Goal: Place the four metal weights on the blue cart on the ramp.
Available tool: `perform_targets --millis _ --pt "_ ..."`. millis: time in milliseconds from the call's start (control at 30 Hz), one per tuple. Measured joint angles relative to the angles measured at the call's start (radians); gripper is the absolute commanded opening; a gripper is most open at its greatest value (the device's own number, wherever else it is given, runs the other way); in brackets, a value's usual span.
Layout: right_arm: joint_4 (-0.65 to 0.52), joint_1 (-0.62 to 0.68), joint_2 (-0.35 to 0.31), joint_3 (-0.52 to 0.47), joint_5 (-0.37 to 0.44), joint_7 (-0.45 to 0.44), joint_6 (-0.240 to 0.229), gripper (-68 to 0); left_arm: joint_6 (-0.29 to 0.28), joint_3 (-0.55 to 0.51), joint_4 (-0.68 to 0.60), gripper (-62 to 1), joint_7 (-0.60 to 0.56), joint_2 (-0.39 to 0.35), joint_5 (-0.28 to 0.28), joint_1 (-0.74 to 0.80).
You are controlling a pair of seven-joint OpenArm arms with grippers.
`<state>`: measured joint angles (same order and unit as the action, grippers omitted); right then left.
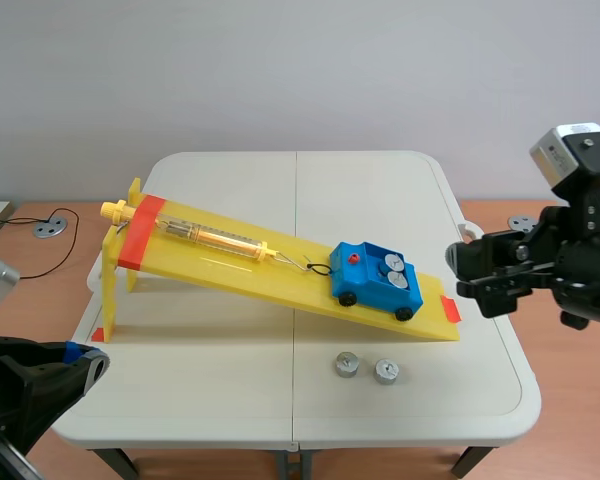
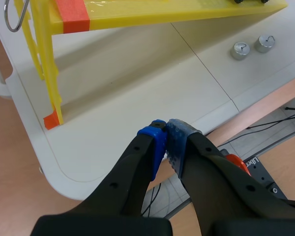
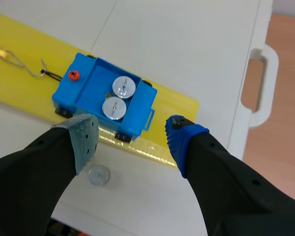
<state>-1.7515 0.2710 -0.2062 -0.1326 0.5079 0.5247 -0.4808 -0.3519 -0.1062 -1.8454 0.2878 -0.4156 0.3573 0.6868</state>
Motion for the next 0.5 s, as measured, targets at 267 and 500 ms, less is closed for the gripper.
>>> perform_targets --millis 267,500 --pt "-0.208 0.201 -0.078 -0.075 0.041 0.033 -0.014 -36.6 0.0 0.0 0.0 -57.1 0.0 0.0 0.0 0.0" --pt "-0.275 0.299 -0.085 -0.13 0.041 0.043 -0.018 -36.6 0.0 0.0 0.0 -57.1 0.0 0.0 0.0 0.0"
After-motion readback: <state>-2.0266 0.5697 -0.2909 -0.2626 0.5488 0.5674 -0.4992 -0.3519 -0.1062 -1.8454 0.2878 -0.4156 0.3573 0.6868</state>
